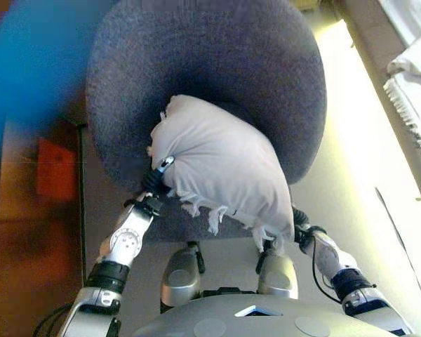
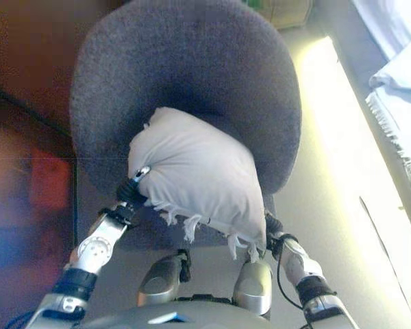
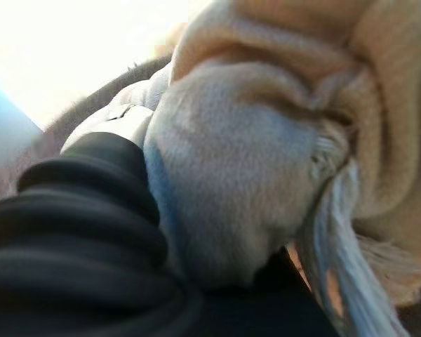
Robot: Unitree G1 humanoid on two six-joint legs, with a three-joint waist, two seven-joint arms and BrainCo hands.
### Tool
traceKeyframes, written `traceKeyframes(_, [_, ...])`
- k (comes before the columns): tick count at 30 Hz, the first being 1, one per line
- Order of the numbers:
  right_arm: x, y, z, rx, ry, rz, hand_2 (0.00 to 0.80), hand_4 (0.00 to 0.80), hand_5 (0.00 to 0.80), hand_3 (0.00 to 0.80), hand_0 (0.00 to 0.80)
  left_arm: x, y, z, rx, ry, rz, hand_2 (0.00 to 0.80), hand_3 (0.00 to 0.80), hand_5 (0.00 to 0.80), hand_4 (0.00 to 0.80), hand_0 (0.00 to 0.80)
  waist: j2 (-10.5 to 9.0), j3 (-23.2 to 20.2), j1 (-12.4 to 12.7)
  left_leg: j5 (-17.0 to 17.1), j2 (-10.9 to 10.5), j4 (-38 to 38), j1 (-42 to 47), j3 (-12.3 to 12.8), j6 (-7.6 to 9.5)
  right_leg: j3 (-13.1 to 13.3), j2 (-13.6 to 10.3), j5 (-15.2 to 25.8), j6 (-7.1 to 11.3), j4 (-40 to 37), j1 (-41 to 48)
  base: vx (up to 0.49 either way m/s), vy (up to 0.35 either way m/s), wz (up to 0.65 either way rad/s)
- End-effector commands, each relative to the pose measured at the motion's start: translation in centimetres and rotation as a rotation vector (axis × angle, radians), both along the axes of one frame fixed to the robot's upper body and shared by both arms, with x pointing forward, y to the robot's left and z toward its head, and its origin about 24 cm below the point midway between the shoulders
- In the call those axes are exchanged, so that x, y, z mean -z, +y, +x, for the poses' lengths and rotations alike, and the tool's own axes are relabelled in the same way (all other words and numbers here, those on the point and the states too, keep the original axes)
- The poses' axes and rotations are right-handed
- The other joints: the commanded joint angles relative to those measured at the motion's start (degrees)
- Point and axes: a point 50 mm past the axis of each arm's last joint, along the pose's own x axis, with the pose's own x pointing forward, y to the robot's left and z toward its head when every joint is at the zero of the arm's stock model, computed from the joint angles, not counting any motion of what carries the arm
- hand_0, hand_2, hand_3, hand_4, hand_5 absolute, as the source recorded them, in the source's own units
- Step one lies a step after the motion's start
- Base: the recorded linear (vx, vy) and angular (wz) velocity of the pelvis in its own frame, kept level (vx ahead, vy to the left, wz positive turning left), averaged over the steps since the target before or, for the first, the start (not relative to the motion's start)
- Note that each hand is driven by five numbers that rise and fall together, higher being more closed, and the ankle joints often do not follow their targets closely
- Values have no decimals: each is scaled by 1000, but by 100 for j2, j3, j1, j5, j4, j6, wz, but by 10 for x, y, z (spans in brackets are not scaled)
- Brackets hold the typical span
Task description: Pick up the cushion and take it to the sofa
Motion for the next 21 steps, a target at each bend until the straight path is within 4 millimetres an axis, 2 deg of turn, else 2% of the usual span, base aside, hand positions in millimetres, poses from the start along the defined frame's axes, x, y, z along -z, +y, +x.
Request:
traceKeyframes(1, [-3, 10, -3, 21, -27, 61, 0, 0, 0, 0, 0, -34, -17, 3, 41, -45, -238, 800, 800, 800, 800, 800, -104, -200, 305, -505, -114, 543, -49, -102, 58, -293, 59, -24, -71, -23, 140, 122, -44, 4])
traceKeyframes(4, [2, 12, -13, 41, 10, 75, 0, 0, 0, 0, 0, -32, -18, -7, 19, 61, -294, 800, 800, 800, 800, 800, -86, -354, 358, -500, -118, 431, 142, -93, 77, -376, 85, -58, -74, -107, 357, 107, -30, 14])
traceKeyframes(9, [10, 13, -22, 70, 52, 83, 0, 0, 0, 0, 0, -53, -14, -4, -49, 72, -322, 800, 800, 800, 800, 800, -39, -561, 409, -489, -147, 250, 394, -98, 84, -466, 120, -105, -79, -216, 601, 82, -16, 13])
traceKeyframes(12, [13, 15, -24, 77, 71, 84, 0, 0, 0, 0, 0, -58, -12, 0, -91, 105, -324, 800, 800, 800, 800, 800, -20, -637, 401, -496, -134, 238, 484, -90, 65, -473, 140, -131, -90, -226, 688, 73, -17, 3])
traceKeyframes(16, [18, 20, -28, 57, 100, 79, 0, 0, 0, 0, 0, -55, -12, 12, -184, 255, -346, 800, 800, 800, 800, 800, 0, -779, 271, -489, -115, 186, 646, -30, 49, -381, 188, -162, -102, -243, 786, 93, -11, -2])
traceKeyframes(21, [23, 27, -29, 7, 147, 70, 0, 0, 0, 0, 0, -47, -8, 36, -331, 370, -387, 800, 800, 800, 800, 800, 17, -999, 3, -463, -110, 31, 859, 105, 57, -202, 286, -202, -128, -312, 875, 103, -2, -2])
